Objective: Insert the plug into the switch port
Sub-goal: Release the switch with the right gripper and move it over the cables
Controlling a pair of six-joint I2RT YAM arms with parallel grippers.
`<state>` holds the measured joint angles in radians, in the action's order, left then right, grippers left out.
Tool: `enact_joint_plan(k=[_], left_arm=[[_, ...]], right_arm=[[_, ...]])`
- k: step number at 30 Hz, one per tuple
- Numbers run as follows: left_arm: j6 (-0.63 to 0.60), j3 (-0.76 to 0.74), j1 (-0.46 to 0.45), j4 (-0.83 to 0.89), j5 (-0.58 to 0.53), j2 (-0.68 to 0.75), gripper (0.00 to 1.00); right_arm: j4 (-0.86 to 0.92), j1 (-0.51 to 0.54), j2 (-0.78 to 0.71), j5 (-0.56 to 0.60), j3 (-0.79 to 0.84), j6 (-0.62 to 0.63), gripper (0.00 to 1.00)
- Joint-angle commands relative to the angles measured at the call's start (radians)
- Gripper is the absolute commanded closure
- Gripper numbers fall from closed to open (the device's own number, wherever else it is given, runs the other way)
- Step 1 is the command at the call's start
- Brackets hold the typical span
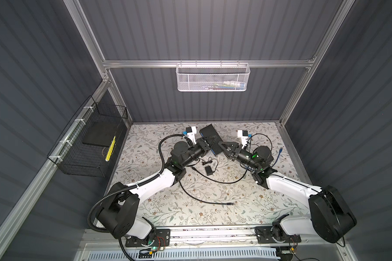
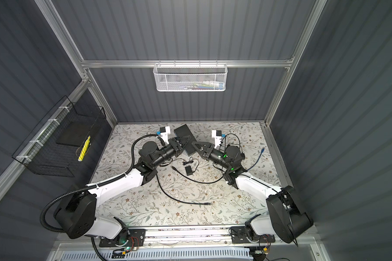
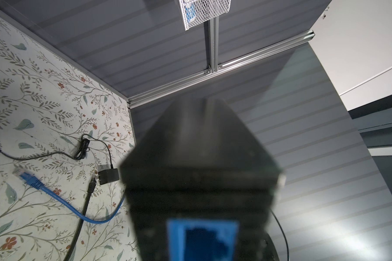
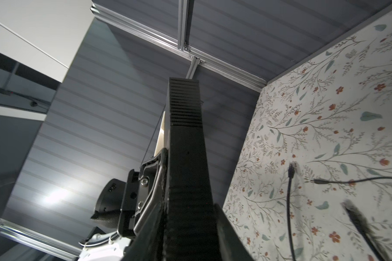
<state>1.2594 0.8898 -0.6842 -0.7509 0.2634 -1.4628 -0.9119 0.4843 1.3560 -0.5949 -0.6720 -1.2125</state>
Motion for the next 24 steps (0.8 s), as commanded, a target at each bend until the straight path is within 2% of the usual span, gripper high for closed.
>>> enact_joint_plan(k=[1,6,12,16,19,24], left_arm=[[-0.044,-0.018,0.002,0.096,0.093,0.05,0.99],[-0.071,-0.037,0.05,0.157,0.075,0.109,1.0],[-0.108,-0.067,0.13,0.255,0.074,0.193,1.0],[-0.156,-0.108,0.227,0.394,0.073,0.309,1.0],[-0.222,-0.105,0.29,0.546,0.028,0.389,1.0],[-0.294,-0.097,0.318,0.758,-0.069,0.484,1.0]], right_arm=[[0.154,0.001,-0.03,-0.044,-0.025,0.186,0.55],[0.205,-0.03,-0.086,-0.066,0.035,0.226,0.35],[0.452,-0.044,-0.189,-0.071,0.052,0.408,0.26],[0.806,-0.039,-0.202,0.008,-0.033,0.658,0.27],[0.985,-0.023,-0.14,0.022,-0.129,0.865,0.3],[1.049,0.024,0.04,0.045,-0.251,1.03,0.33]])
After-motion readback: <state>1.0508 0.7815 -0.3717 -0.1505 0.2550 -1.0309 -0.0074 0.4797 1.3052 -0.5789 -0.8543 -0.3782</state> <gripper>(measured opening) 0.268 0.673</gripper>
